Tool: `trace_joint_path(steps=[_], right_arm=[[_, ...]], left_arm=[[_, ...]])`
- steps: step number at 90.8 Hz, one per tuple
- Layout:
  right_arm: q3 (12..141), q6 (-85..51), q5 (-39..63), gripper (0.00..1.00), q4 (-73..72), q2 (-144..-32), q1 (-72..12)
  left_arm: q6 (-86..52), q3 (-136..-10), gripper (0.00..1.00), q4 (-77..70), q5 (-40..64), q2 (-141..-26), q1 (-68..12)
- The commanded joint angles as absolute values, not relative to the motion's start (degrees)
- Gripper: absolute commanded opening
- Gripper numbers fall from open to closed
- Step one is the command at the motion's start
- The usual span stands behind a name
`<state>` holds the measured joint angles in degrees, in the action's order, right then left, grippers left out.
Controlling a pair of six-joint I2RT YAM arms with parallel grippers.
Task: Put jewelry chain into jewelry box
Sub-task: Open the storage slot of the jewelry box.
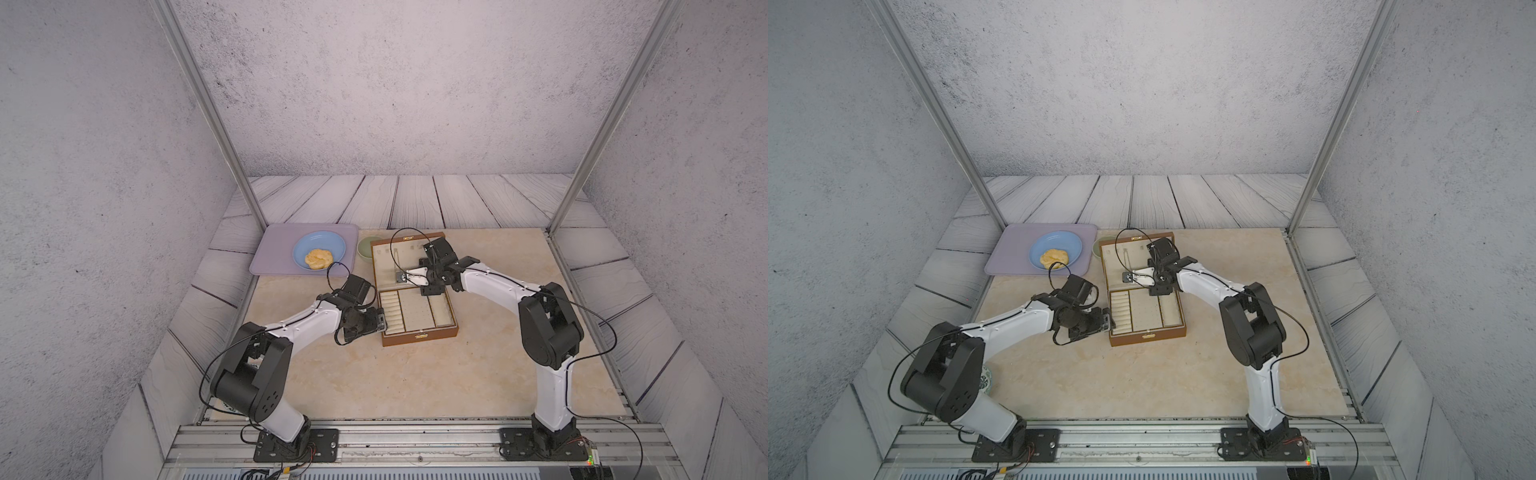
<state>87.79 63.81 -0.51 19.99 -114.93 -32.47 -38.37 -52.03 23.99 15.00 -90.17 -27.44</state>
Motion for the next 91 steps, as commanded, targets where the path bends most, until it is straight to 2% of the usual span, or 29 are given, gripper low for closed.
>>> trace_joint_path(steps=[1, 39, 71, 91], right_arm=[[86.74, 64.51, -4.91, 0.72, 20.82, -114.93, -29.37], [87.44, 63.99, 1.61, 0.72, 22.56, -115.55, -30.32], [91.86, 62.75, 3.15, 0.72, 21.66, -118.28, -33.4], [94.01, 61.78, 3.55, 0.68, 22.46, -120.51, -34.21]], left_arm=[[-37.24, -52.11, 0.88, 27.42, 13.29, -91.67, -27.6], [-37.26, -52.12, 0.88, 27.3, 13.46, -91.82, -27.6], [-37.17, -52.21, 0.88, 27.36, 13.46, -91.86, -27.67], [-37.09, -52.21, 0.88, 27.5, 13.32, -91.69, -27.69]])
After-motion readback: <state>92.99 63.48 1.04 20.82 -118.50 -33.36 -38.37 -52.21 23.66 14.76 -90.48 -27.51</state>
